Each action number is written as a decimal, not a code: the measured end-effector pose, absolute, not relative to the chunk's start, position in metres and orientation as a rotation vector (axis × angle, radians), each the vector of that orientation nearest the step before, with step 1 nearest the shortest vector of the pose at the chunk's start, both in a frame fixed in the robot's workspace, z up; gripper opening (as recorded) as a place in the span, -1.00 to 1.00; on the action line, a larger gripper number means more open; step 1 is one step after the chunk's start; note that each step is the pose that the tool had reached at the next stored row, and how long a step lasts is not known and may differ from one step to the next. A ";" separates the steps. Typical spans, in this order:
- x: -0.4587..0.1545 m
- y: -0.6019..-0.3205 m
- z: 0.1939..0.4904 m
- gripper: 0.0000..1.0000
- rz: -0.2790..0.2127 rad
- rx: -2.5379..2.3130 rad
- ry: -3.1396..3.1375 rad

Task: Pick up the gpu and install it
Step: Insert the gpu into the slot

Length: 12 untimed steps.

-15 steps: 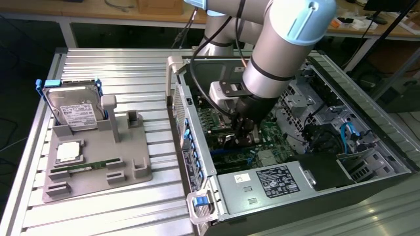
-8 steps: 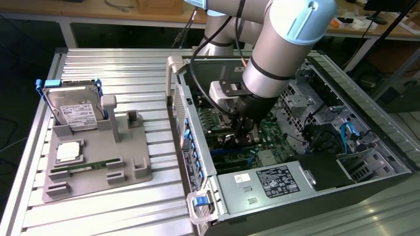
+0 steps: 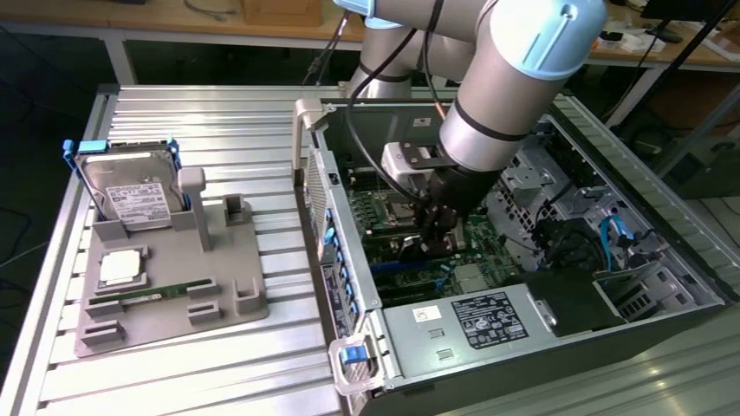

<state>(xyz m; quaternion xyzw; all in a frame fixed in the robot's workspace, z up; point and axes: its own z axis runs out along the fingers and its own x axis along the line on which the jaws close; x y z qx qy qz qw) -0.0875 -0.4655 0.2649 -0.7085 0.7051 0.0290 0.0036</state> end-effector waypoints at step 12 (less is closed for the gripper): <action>-0.091 -0.466 0.265 -0.46 0.092 -2.220 2.209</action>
